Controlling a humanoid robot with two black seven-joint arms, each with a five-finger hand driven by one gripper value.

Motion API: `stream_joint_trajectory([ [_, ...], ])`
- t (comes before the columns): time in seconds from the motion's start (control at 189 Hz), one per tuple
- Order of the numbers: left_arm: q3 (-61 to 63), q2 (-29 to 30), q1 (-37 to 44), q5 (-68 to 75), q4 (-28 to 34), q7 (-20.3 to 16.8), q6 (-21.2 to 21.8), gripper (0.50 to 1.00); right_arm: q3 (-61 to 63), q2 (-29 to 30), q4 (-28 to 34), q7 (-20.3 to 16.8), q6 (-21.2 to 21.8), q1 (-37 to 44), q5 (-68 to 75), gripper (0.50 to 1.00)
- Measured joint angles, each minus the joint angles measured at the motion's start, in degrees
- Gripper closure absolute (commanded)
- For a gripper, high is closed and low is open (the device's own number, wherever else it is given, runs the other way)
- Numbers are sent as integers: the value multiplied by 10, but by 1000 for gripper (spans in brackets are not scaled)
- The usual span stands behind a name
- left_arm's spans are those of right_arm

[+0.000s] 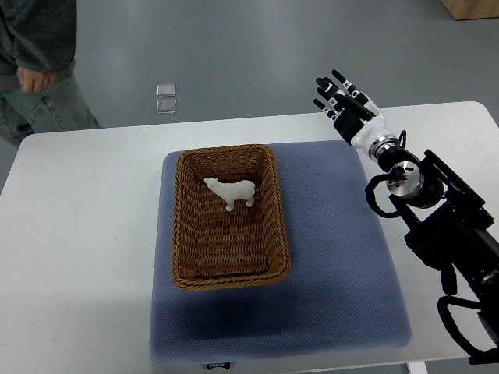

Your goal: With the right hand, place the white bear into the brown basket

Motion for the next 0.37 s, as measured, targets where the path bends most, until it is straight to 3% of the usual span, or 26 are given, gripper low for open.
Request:
stream_joint_trajectory([
  [0.37,0,0,0,0,-1,0,0,500,4,1,-14,8,42,3,73,574],
])
